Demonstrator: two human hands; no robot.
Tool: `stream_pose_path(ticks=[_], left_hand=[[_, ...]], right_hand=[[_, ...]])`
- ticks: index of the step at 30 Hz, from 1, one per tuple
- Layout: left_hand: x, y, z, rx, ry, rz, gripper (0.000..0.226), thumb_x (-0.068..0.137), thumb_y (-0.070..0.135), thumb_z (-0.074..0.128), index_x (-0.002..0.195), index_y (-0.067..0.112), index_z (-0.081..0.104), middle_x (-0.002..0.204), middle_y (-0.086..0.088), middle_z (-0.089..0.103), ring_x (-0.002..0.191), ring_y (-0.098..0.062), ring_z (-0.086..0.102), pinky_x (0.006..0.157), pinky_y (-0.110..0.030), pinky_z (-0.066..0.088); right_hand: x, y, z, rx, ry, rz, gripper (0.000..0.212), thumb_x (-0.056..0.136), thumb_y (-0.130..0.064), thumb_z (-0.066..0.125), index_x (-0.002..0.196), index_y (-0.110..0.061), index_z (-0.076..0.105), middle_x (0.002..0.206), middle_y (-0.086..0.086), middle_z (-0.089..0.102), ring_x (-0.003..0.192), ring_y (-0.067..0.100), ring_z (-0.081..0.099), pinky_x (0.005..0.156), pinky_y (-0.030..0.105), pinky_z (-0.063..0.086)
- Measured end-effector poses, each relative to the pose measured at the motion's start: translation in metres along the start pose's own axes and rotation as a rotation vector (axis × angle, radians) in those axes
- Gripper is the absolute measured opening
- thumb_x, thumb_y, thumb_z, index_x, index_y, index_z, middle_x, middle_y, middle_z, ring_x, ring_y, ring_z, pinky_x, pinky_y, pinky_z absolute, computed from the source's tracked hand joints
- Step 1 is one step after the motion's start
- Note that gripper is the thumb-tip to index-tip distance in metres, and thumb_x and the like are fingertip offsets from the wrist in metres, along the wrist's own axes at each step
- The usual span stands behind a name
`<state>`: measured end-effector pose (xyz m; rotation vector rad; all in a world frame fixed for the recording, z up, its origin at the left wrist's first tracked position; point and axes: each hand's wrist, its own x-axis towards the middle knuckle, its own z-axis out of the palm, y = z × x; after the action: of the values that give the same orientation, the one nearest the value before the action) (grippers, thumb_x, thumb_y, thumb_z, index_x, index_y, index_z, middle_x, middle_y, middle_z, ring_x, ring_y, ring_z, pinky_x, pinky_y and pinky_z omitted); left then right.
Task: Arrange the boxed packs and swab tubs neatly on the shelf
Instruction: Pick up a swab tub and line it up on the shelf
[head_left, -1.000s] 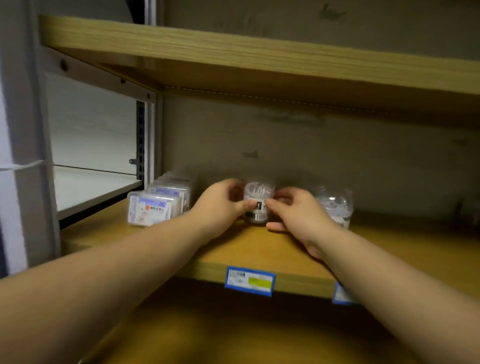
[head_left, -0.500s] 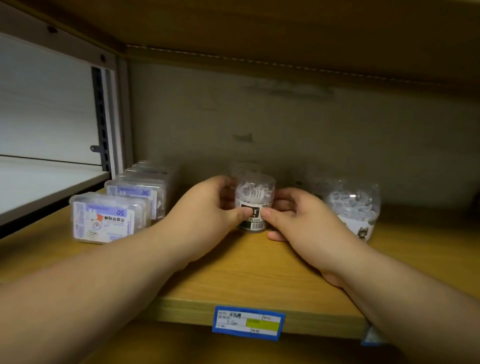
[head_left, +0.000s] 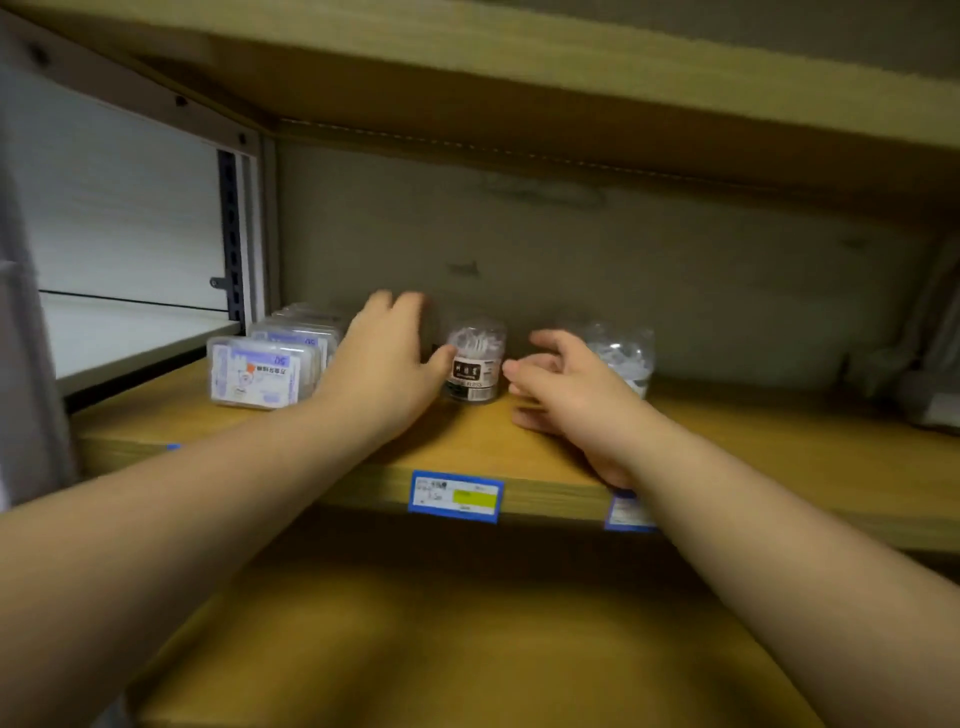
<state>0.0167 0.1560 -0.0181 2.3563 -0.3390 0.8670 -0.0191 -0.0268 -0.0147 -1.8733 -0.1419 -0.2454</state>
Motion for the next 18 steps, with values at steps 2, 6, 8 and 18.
stream_pose_path(ticks=[2, 6, 8, 18], left_hand=[[-0.015, 0.009, -0.012, -0.010, 0.025, 0.012, 0.046, 0.092, 0.039, 0.064, 0.131, 0.016, 0.058, 0.118, -0.003, 0.058, 0.111, -0.023, 0.059, 0.096, -0.038, 0.049], [-0.061, 0.045, -0.024, -0.383, -0.179, -0.097, 0.029, 0.096, 0.038, 0.062, 0.123, 0.028, 0.062, 0.111, 0.008, 0.069, 0.104, -0.012, 0.066, 0.094, -0.039, 0.055], [-0.077, 0.068, -0.017, -0.305, -0.264, -0.091, 0.027, 0.097, 0.034, 0.061, 0.123, 0.027, 0.060, 0.112, 0.005, 0.069, 0.102, -0.012, 0.066, 0.092, -0.035, 0.055], [-0.115, 0.122, 0.030, -0.036, -0.100, 0.006, 0.030, 0.096, 0.034, 0.060, 0.123, 0.024, 0.065, 0.099, 0.014, 0.062, 0.090, -0.005, 0.057, 0.073, -0.023, 0.045]], right_hand=[[-0.030, -0.008, -0.025, 0.172, -0.084, 0.047, 0.043, 0.098, -0.033, 0.061, 0.138, -0.021, 0.051, 0.126, 0.000, 0.062, 0.114, 0.018, 0.064, 0.092, 0.045, 0.058], [-0.074, -0.001, -0.105, 0.384, -0.149, 0.066, 0.047, 0.101, -0.047, 0.043, 0.125, -0.012, 0.062, 0.122, 0.013, 0.069, 0.115, 0.031, 0.067, 0.097, 0.057, 0.052], [-0.080, 0.006, -0.149, 0.351, -0.099, 0.086, 0.055, 0.100, -0.053, 0.037, 0.122, -0.011, 0.065, 0.119, 0.016, 0.069, 0.112, 0.033, 0.067, 0.098, 0.056, 0.052], [-0.095, 0.050, -0.199, 0.059, 0.154, 0.064, 0.034, 0.098, -0.050, 0.047, 0.103, -0.024, 0.067, 0.098, 0.007, 0.069, 0.096, 0.024, 0.070, 0.098, 0.045, 0.055]])
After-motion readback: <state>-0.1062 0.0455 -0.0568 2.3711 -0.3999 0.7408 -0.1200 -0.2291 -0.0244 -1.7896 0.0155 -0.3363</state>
